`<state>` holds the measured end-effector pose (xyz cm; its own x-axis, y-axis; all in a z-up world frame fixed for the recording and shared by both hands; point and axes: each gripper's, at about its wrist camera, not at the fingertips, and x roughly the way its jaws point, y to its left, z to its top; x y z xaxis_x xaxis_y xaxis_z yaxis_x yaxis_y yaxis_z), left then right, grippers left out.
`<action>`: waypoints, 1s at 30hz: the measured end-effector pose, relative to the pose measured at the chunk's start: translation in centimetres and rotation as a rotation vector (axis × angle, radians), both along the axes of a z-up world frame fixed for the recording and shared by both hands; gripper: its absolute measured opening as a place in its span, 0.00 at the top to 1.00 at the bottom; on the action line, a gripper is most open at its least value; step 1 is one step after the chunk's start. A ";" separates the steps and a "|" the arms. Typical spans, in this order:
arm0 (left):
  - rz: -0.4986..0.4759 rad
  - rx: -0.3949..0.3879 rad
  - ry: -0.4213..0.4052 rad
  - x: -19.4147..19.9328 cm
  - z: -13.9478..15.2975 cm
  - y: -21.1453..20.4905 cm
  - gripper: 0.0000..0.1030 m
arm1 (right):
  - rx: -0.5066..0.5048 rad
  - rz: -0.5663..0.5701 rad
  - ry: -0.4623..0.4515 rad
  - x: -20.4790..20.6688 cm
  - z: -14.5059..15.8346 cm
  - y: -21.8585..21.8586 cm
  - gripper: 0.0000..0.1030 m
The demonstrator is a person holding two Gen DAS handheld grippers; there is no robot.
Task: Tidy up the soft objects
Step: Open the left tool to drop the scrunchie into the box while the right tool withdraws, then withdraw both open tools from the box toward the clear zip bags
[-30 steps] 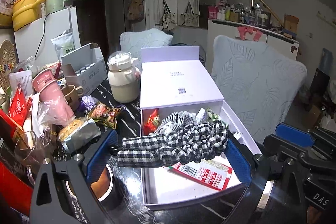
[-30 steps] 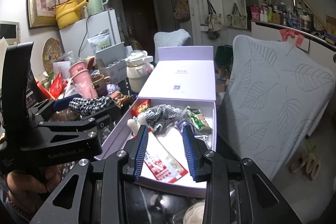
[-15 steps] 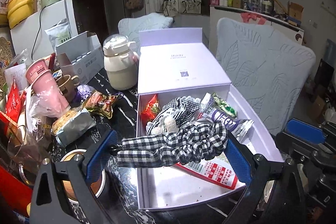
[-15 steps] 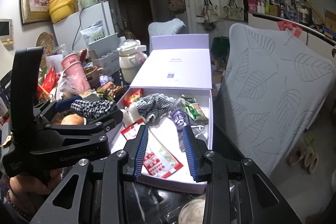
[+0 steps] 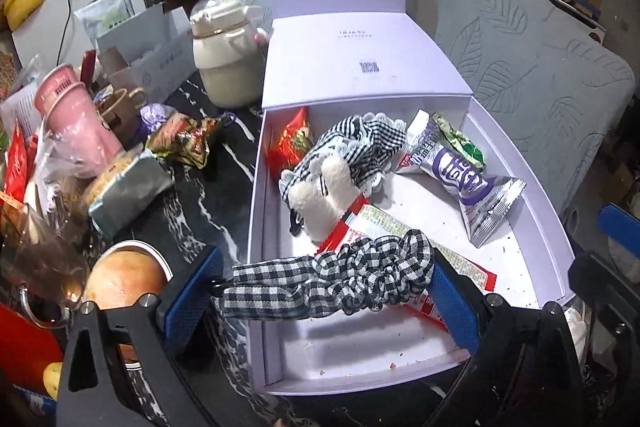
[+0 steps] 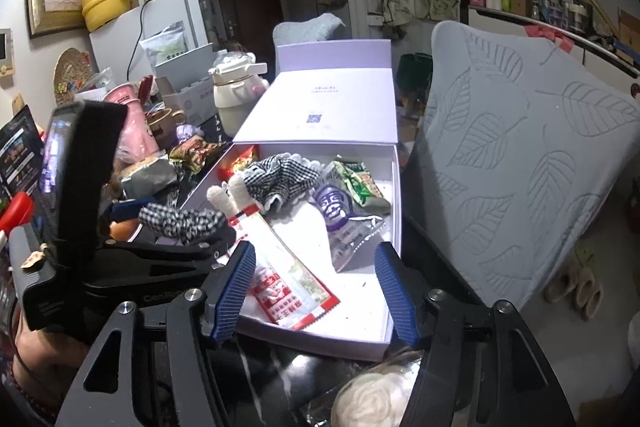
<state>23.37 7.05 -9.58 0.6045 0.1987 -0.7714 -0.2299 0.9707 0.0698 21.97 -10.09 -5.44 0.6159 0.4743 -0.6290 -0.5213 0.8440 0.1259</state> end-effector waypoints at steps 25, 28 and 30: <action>-0.029 -0.034 -0.043 -2.0 3.4 -1.1 0.00 | 0.015 -0.023 -0.032 -1.9 2.3 -1.4 0.33; -0.019 -0.021 -0.067 -3.1 4.9 -1.5 0.00 | 0.027 -0.023 -0.049 -2.8 3.1 -1.9 0.33; -0.021 -0.007 -0.085 -3.9 5.9 -1.9 0.00 | 0.033 -0.024 -0.063 -3.4 3.8 -2.2 0.33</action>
<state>19.47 5.20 -3.73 0.6717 0.1804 -0.7186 -0.2145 0.9757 0.0444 18.57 -12.24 -1.65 0.6653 0.4787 -0.5729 -0.5087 0.8523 0.1215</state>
